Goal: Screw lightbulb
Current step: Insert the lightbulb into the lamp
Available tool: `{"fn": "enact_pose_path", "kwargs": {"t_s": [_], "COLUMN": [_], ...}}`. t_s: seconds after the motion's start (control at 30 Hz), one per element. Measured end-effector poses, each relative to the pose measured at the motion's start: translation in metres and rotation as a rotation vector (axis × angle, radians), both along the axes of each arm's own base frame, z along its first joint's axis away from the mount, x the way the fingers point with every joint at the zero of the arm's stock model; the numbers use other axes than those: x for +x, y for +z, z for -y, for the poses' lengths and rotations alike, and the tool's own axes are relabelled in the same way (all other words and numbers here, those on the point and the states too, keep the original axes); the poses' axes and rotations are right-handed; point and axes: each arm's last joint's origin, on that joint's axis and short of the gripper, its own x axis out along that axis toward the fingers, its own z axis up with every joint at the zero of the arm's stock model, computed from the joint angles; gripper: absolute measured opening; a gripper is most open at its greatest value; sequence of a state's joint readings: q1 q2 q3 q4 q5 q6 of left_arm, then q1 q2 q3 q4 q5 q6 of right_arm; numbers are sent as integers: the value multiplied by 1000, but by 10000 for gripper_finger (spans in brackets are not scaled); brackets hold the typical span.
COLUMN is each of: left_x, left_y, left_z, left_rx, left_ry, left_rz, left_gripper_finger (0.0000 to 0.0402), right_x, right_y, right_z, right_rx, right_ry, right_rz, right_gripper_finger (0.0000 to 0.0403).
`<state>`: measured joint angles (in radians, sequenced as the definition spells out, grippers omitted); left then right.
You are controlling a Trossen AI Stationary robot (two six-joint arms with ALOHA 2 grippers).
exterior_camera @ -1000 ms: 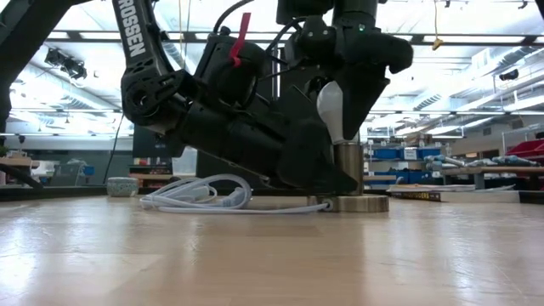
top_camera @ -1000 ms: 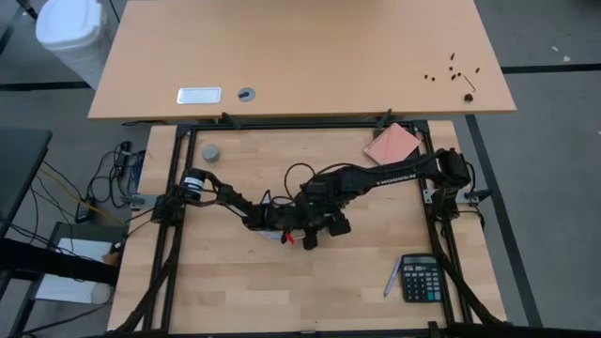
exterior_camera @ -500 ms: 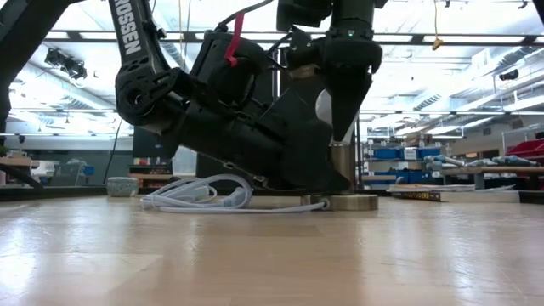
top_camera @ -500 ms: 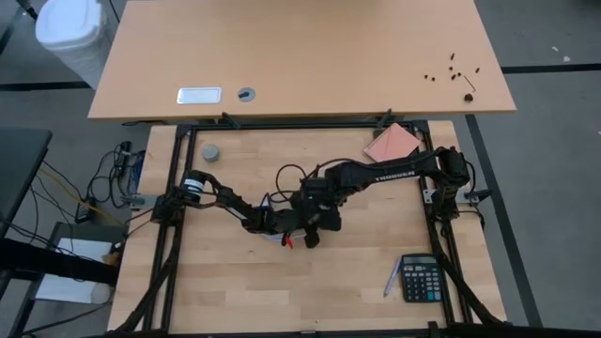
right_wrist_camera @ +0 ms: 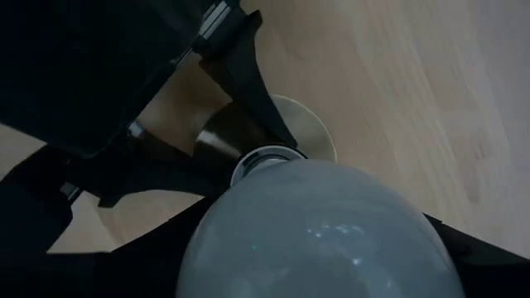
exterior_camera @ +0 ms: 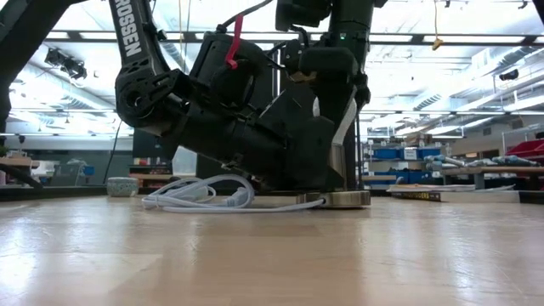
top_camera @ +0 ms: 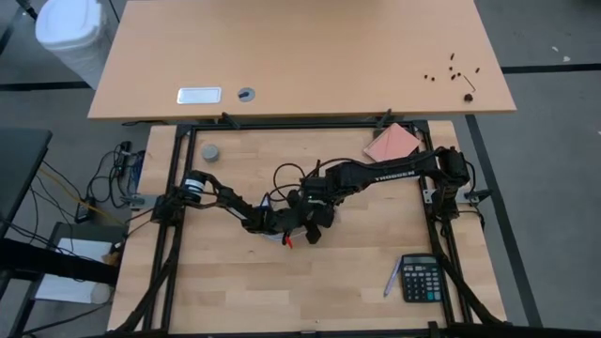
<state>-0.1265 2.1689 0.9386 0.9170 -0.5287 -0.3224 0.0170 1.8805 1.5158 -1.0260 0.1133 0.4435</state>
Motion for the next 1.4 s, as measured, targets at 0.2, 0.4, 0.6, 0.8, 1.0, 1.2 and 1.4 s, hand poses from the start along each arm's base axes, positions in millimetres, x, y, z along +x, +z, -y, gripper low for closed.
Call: {"fn": "enact_pose_path", "kwargs": {"t_s": [0.2, 0.4, 0.6, 0.8, 1.0, 1.2, 1.4], "left_x": [0, 0, 0, 0, 0, 0, 0], "left_y": [0, 0, 0, 0, 0, 0, 0], "left_z": [0, 0, 0, 0, 0, 0, 0], "left_rx": [1, 5, 9, 6, 6, 6, 11], "left_ry": [0, -1, -2, -5, -7, -9, -11], "left_rz": [0, -1, -14, -16, -19, -19, -24], "left_gripper_finger": [193, 193, 193, 193, 193, 193, 193], "right_x": [1, 3, 3, 2, -1, -1, -1], "right_y": [0, 1, 1, 11, 13, 13, 14], "right_z": [0, 0, -1, 1, 1, -2, -16], "right_rx": [-5, 5, 2, -36, -54, -75, -162], "right_ry": [24, 82, 132, 167, 205, 287, 550], "right_rz": [13, 23, 15, -9, -41, -49, -77], "right_gripper_finger": [275, 299, 343, 374, 380, 380, 378]}}
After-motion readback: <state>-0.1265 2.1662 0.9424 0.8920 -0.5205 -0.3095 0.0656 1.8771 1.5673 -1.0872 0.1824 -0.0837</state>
